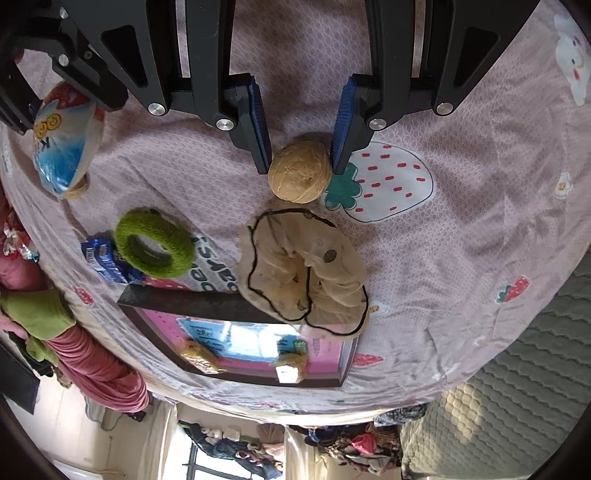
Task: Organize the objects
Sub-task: 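Lift the walnut with the left gripper while the right gripper carries the egg toward the tray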
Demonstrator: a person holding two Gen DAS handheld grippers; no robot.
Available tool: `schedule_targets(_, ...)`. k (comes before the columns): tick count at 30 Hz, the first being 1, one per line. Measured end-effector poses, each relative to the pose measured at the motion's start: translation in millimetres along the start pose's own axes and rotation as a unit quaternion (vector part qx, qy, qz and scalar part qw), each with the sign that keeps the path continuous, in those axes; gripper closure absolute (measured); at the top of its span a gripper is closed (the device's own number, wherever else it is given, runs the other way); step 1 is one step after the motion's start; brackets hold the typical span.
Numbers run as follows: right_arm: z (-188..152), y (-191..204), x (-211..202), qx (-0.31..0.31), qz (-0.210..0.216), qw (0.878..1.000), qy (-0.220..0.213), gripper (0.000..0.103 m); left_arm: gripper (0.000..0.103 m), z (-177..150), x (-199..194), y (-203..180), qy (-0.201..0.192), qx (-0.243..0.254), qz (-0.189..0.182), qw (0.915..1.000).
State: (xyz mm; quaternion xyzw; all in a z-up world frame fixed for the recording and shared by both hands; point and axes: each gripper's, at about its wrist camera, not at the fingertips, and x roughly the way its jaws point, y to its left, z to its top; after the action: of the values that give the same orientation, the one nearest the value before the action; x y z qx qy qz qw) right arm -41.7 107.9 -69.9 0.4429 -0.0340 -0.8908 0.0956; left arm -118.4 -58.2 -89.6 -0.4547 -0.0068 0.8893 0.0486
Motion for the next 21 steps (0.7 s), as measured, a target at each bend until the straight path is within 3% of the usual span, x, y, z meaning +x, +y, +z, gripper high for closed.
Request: schedule_targets(21,21.7,-5.8,-35.5,-0.018,0.007,0.999,-0.035,0.051,0.069,23.4,-53.4,-21.0,-0.043,0.008,0.012,0.999)
